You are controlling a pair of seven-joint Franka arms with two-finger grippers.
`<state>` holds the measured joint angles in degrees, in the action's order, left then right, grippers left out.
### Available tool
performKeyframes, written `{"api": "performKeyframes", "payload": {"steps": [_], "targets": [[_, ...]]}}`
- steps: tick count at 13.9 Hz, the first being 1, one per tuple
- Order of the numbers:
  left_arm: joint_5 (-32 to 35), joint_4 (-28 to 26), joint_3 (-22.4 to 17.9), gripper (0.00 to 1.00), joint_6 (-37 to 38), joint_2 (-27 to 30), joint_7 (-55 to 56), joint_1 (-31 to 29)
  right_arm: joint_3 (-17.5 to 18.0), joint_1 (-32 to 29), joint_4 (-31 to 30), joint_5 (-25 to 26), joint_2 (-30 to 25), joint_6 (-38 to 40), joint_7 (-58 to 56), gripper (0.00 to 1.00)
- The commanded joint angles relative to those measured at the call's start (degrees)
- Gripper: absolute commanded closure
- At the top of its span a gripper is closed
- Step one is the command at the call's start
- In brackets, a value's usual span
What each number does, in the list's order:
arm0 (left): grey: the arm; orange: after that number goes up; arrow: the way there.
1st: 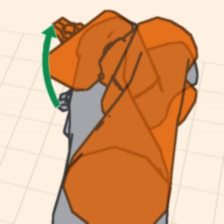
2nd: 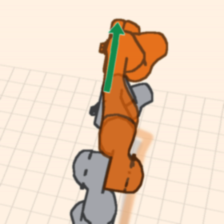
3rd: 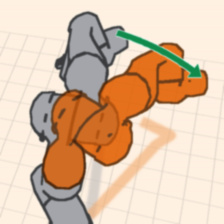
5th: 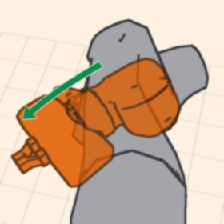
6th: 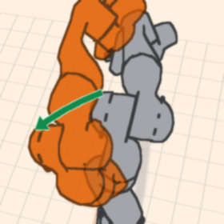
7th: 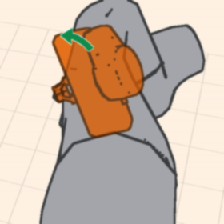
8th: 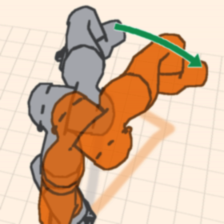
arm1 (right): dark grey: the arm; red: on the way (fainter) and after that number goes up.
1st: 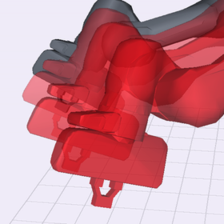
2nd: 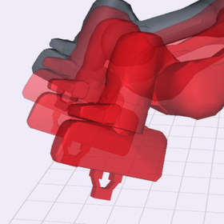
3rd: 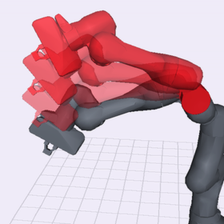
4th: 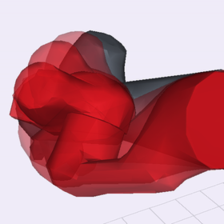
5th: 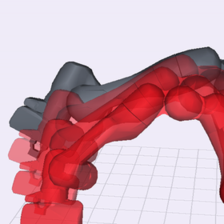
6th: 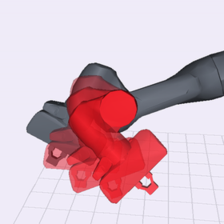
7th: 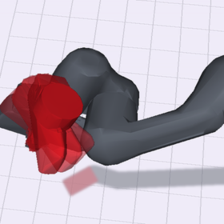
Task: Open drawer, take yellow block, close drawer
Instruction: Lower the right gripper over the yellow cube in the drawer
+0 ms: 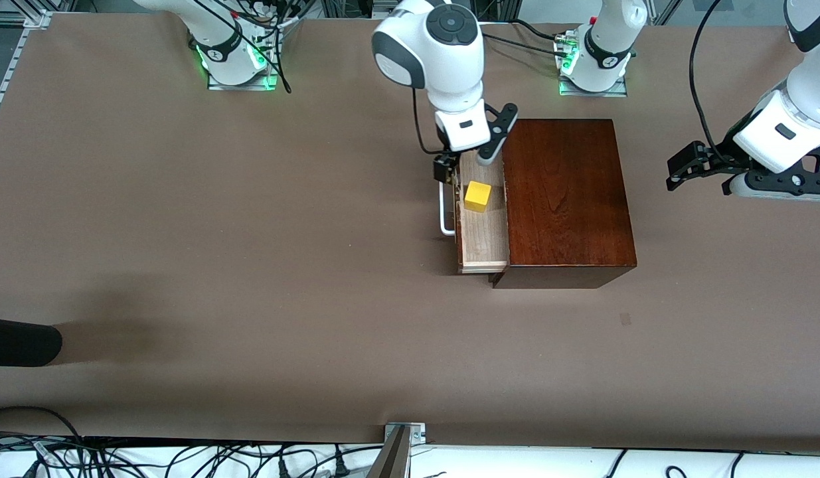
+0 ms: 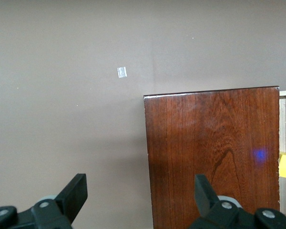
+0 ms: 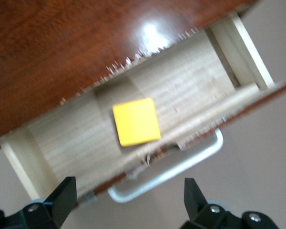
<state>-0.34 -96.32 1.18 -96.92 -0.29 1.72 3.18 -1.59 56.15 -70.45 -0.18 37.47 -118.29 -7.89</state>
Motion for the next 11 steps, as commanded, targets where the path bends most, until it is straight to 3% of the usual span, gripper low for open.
{"api": "performKeyframes", "payload": {"steps": [1,7,11], "targets": [[1.0,-0.2,0.0,0.00,0.1,0.6,-0.5,0.3,-0.8,1.1,4.5,1.0,2.9,-0.7,-2.7,0.00],[1.0,-0.1,0.0,0.00,0.3,0.6,-0.4,0.8,-0.9,1.6,5.2,3.3,6.7,-4.0,-5.2,0.00],[1.0,0.0,0.5,0.00,0.2,0.6,-0.3,1.0,-1.0,1.7,8.8,3.4,10.2,-6.0,-5.3,0.00]]}}
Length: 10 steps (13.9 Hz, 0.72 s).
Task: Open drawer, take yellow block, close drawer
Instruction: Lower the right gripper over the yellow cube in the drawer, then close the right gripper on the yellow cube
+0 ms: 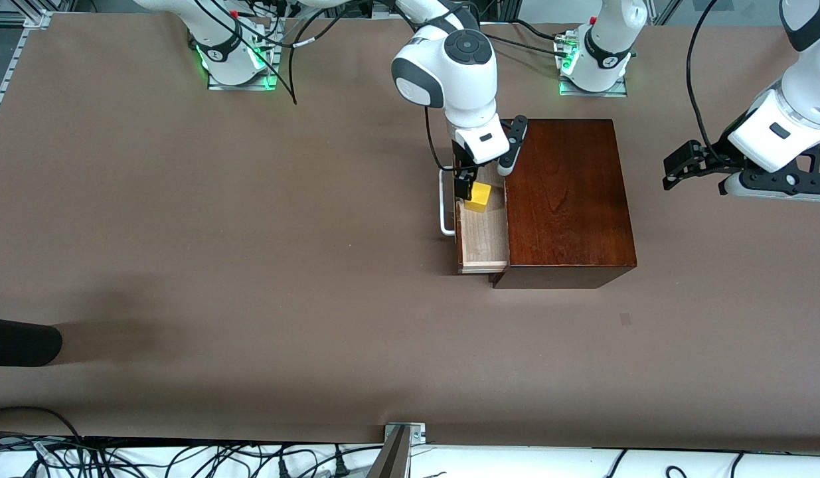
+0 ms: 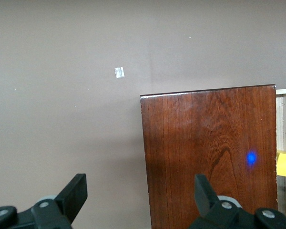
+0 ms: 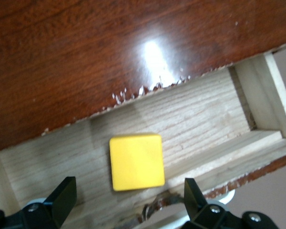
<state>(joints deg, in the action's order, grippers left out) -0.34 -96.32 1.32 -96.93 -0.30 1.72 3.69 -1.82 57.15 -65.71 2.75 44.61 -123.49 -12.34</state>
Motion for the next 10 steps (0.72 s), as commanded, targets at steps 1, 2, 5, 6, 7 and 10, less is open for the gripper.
{"api": "performKeyframes", "payload": {"steps": [1,2,5,6,7,10], "targets": [[1.0,0.0,0.5,0.00,0.2,0.6,-0.3,0.4,-0.7,0.7,4.2,0.5,3.5,-2.1,-0.8,0.00],[1.0,0.0,0.6,0.00,0.2,0.6,-0.3,0.4,-0.8,0.7,4.3,1.1,4.2,-3.0,-0.8,0.00],[1.0,0.2,0.7,0.00,0.1,0.6,-0.3,0.4,-0.9,0.6,4.3,2.2,5.7,-4.7,-0.8,0.00],[1.0,0.3,0.7,0.00,0.2,0.6,-0.2,0.4,-0.9,0.6,4.3,2.3,5.8,-4.8,-0.9,0.00],[1.0,0.3,0.7,0.00,0.4,0.6,-0.3,0.4,-0.8,0.6,4.2,2.3,5.9,-4.7,-0.8,0.00],[1.0,0.3,0.8,0.00,0.5,0.6,-0.2,0.4,-0.8,0.7,4.1,3.1,7.0,-4.7,-0.8,0.00]]}}
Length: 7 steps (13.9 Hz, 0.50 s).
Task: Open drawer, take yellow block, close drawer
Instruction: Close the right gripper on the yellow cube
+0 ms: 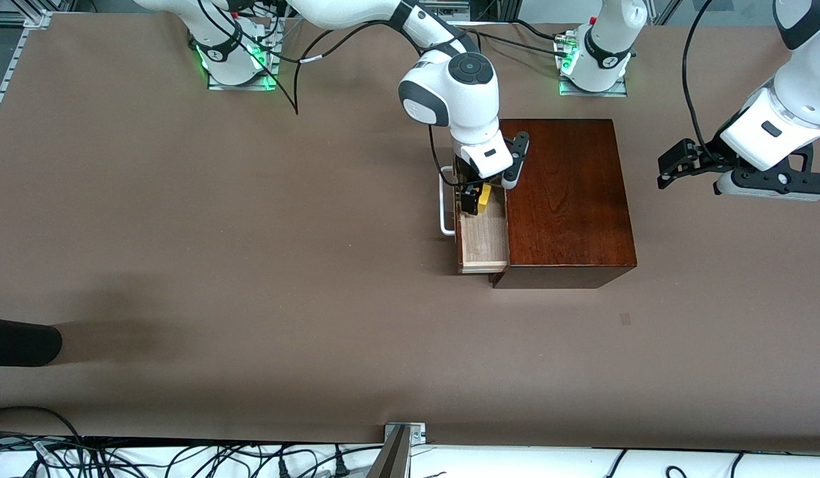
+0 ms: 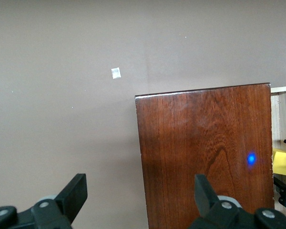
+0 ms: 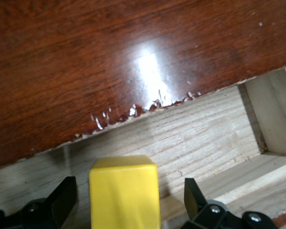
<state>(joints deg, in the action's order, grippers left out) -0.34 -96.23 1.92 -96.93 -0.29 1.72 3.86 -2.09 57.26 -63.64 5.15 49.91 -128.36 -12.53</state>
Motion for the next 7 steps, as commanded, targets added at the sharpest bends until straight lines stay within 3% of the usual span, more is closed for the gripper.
{"api": "performKeyframes", "payload": {"steps": [1,2,4,5,7], "targets": [[1.0,0.3,0.0,0.00,0.5,0.5,-0.3,0.1,-0.5,0.6,2.0,0.8,1.9,0.2,-0.6,0.00],[1.0,0.3,0.0,0.00,0.4,0.5,-0.3,0.1,-0.5,0.5,2.0,0.9,2.0,0.5,-0.8,0.21],[1.0,0.3,0.1,0.00,0.5,0.5,-0.3,0.1,-0.7,0.5,2.1,0.9,1.5,0.7,-1.0,0.94],[1.0,0.3,0.1,0.00,0.3,0.5,-0.3,0.1,-0.9,0.4,2.2,0.9,1.2,0.7,-1.6,1.00],[1.0,0.3,0.2,0.00,0.5,0.6,-0.2,0.2,-0.7,0.3,2.2,0.8,0.6,1.8,-4.5,1.00]]}}
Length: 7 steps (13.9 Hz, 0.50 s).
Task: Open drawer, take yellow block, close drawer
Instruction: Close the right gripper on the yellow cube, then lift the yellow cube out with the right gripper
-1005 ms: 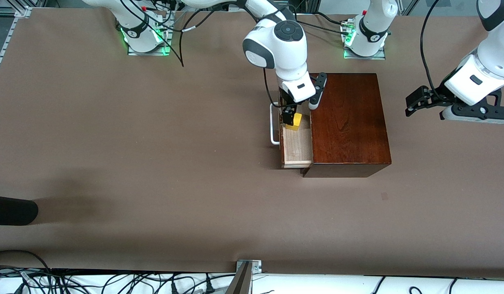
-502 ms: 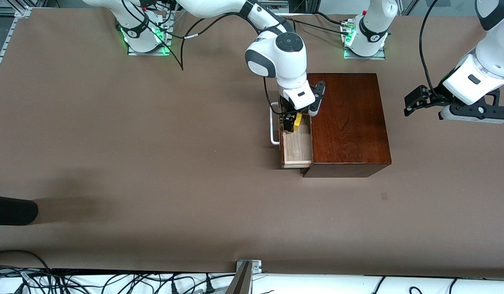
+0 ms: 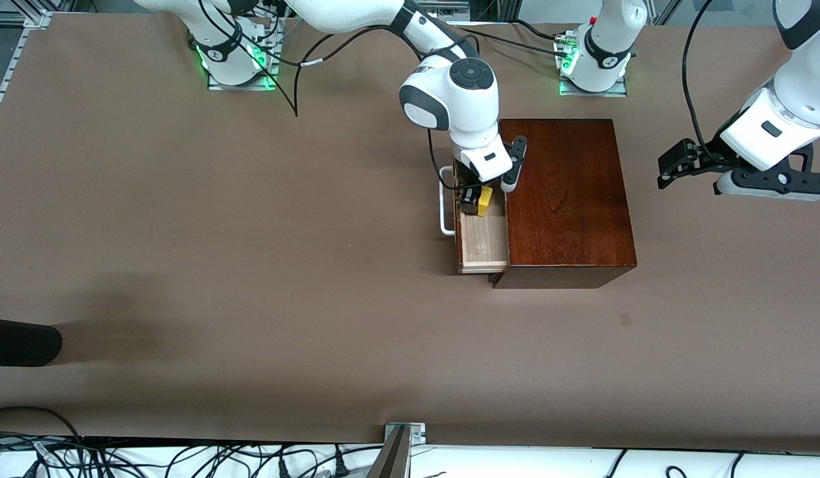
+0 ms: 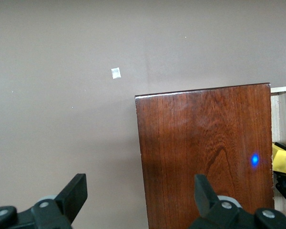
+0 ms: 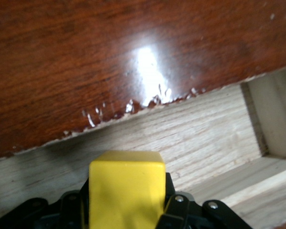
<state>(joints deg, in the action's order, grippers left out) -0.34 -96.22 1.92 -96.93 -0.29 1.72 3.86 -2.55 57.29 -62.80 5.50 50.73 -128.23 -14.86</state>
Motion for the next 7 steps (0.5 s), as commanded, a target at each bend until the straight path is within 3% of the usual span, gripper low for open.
{"api": "performKeyframes", "payload": {"steps": [1,7], "targets": [[1.0,0.3,0.2,0.00,0.3,0.5,-0.3,0.2,-0.2,0.3,1.6,0.0,-1.2,3.2,-2.0,1.00],[-0.2,1.3,2.5,0.00,1.8,-0.8,-0.9,0.0,-0.3,-0.3,3.4,-5.7,-11.7,12.1,-0.1,1.00]]}}
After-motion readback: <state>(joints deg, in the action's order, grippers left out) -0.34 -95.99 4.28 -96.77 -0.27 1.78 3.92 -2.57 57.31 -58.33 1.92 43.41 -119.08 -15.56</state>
